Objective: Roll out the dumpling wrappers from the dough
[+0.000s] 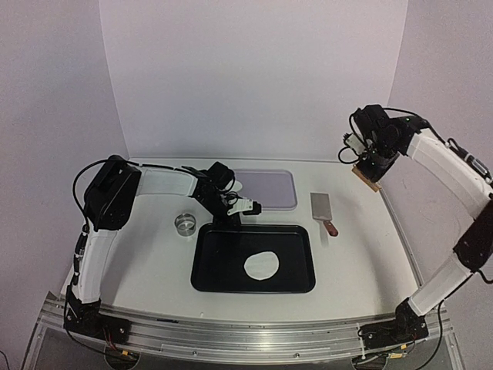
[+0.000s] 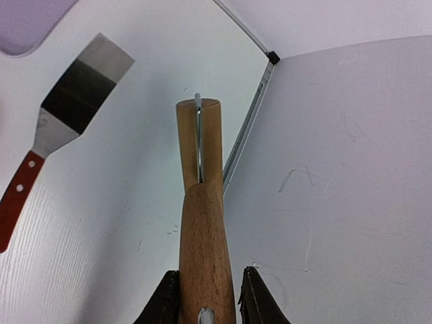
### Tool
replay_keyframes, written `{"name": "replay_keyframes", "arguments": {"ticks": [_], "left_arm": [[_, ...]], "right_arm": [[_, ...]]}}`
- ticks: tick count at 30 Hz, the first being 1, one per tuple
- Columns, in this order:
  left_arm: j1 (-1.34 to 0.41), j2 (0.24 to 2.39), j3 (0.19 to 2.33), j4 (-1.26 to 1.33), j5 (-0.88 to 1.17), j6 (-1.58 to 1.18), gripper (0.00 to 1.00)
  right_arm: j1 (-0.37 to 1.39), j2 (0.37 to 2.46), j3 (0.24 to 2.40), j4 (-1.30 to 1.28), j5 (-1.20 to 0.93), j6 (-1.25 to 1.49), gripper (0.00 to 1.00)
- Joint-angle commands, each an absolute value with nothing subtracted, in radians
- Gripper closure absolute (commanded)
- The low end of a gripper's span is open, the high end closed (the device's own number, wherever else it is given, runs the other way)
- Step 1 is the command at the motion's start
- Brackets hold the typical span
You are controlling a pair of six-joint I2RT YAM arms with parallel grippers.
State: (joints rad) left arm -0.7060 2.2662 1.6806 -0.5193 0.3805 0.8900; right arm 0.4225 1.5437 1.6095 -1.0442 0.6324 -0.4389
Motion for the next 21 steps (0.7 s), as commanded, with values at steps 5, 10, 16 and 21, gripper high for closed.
{"name": "replay_keyframes", "arguments": {"ticks": [5, 10, 16, 21], "left_arm": [[-0.723, 2.283, 1.675, -0.482, 0.282, 0.930, 1.00], [-0.723, 2.278, 1.665, -0.478, 0.286, 0.921, 1.00], [-0.723, 2.282, 1.656, -0.476, 0.288, 0.920, 1.00], [-0.723, 2.284, 1.651, -0.471, 0.290, 0.914, 1.00]], "right_arm": [[0.326, 1.814, 1.771, -1.032, 0.650, -0.449, 1.00], [0.251, 1.938, 1.775, -1.028, 0.731, -0.436, 1.00], [0.237, 2.023, 1.781, -1.030, 0.868, -0.444, 1.00], [0.209, 2.101, 1.799, -1.077, 0.847, -0.351, 1.00]]}}
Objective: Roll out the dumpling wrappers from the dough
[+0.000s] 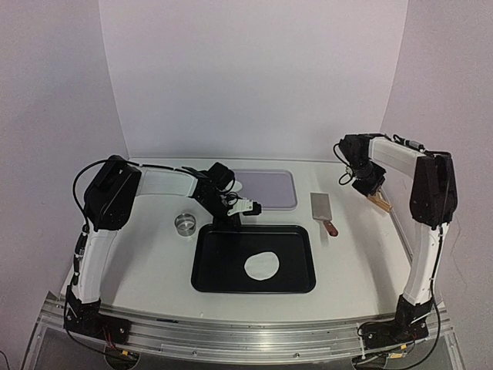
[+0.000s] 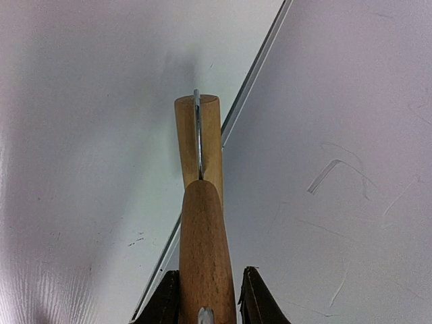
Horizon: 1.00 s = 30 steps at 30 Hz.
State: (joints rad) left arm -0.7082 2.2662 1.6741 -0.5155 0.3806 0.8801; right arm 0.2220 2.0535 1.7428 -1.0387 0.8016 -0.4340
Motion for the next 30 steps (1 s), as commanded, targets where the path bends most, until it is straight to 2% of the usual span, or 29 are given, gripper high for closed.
{"name": "replay_keyframes", "arguments": {"ticks": [1, 7, 13, 18, 30], "left_arm": [[-0.723, 2.284, 1.649, -0.471, 0.290, 0.913, 1.00], [-0.723, 2.278, 1.637, -0.471, 0.286, 0.914, 1.00], [-0.723, 2.280, 1.635, -0.465, 0.286, 0.911, 1.00], [-0.723, 2.288, 1.645, -0.462, 0.291, 0.908, 1.00], [-0.723, 2.288, 1.646, -0.459, 0.288, 0.910, 1.00]], "right_arm": [[0.204, 2.121, 1.805, -1.093, 0.826, -0.314, 1.00], [0.196, 2.249, 1.900, -1.200, 0.743, -0.083, 1.00], [0.199, 2.287, 1.931, -1.232, 0.618, 0.083, 0.99], [0.211, 2.313, 1.939, -1.238, 0.536, 0.150, 0.86], [0.269, 2.335, 1.955, -1.240, 0.517, 0.190, 0.66]]}}
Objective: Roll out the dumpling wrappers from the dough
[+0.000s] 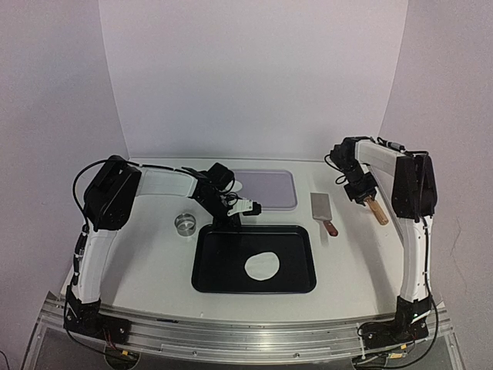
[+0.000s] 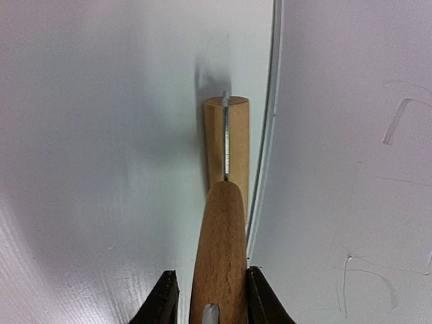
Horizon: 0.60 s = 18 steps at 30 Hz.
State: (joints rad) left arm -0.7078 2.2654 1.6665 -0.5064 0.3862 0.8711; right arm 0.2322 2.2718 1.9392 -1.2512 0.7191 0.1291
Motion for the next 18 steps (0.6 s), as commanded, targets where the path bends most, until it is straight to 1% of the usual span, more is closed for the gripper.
{"name": "replay_keyframes", "arguments": {"ticks": [1, 4, 12, 14, 16, 18], "left_arm": [[-0.723, 2.289, 1.647, -0.459, 0.288, 0.910, 1.00], [-0.722, 2.288, 1.646, -0.459, 0.289, 0.910, 1.00], [-0.721, 2.293, 1.645, -0.455, 0.288, 0.912, 1.00], [-0.721, 2.294, 1.647, -0.455, 0.288, 0.911, 1.00], [-0.721, 2.294, 1.648, -0.456, 0.288, 0.911, 1.00], [-0.721, 2.294, 1.649, -0.456, 0.288, 0.911, 1.00]], "right_arm": [[0.274, 2.336, 1.958, -1.239, 0.519, 0.194, 0.64], [0.285, 2.336, 1.963, -1.240, 0.528, 0.204, 0.56], [0.295, 2.330, 1.971, -1.240, 0.516, 0.204, 0.54], [0.298, 2.329, 1.984, -1.240, 0.504, 0.205, 0.51], [0.298, 2.328, 1.990, -1.241, 0.493, 0.206, 0.45], [0.298, 2.326, 1.989, -1.241, 0.495, 0.207, 0.43]]}}
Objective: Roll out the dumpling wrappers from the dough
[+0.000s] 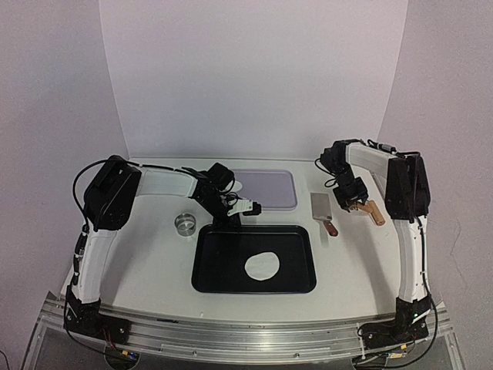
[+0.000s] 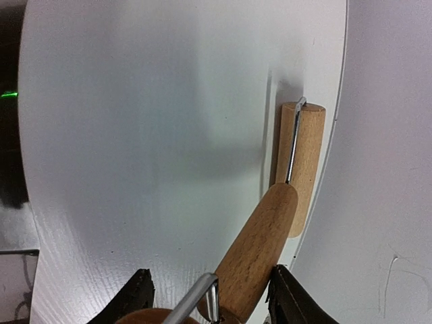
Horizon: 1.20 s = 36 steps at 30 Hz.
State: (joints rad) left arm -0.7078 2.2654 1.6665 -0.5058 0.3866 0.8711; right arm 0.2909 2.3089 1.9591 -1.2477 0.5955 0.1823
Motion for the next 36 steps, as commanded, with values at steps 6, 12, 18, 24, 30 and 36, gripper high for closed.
{"name": "replay_keyframes", "arguments": {"ticks": [6, 12, 18, 24, 30, 36], "left_arm": [[-0.721, 2.292, 1.644, -0.456, 0.288, 0.912, 1.00], [-0.719, 2.288, 1.641, -0.455, 0.288, 0.911, 1.00], [-0.713, 2.285, 1.640, -0.457, 0.288, 0.911, 1.00], [-0.707, 2.288, 1.641, -0.458, 0.289, 0.913, 1.00], [-0.707, 2.290, 1.645, -0.457, 0.293, 0.910, 1.00], [-0.707, 2.287, 1.664, -0.470, 0.310, 0.892, 1.00]], "right_arm": [[0.298, 2.326, 1.964, -1.240, 0.508, 0.208, 0.43], [0.298, 2.349, 1.953, -1.240, 0.523, 0.201, 0.33], [0.297, 2.372, 1.941, -1.240, 0.515, 0.190, 0.33], [0.296, 2.344, 1.978, -1.233, 0.458, 0.179, 0.34], [0.298, 2.272, 2.017, -1.231, 0.414, 0.175, 0.35], [0.304, 2.135, 1.991, -1.176, 0.327, 0.158, 0.35]]}}
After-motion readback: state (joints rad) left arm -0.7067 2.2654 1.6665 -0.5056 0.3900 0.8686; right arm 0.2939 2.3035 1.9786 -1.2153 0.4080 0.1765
